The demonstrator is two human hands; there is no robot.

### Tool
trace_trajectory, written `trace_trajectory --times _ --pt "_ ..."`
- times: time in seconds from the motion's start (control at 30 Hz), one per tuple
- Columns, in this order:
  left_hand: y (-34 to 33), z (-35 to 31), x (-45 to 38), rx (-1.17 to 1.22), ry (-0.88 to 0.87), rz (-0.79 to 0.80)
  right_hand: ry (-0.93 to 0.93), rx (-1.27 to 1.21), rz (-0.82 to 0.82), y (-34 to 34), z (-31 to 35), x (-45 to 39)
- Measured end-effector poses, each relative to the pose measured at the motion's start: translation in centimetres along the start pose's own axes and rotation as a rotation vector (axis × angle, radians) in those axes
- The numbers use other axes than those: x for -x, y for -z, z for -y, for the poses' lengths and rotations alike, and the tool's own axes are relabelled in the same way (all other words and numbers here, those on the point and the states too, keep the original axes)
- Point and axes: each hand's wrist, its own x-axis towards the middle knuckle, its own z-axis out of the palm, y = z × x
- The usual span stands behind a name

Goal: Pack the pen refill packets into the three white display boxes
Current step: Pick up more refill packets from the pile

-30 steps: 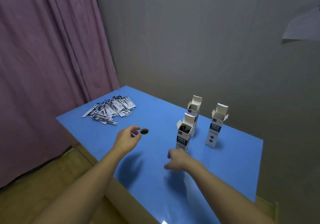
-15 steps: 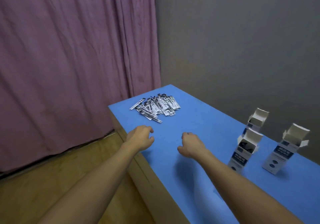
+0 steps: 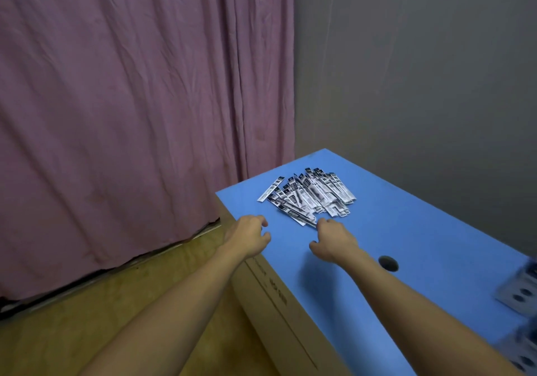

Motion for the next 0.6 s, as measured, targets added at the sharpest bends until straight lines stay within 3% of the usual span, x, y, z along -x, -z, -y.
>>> trace_trajectory --times 0.6 --pt "-1.3 6.9 -17.1 0.026 0.088 0.077 -0.077 -0.08 -0.049 -1.3 1.7 -17.3"
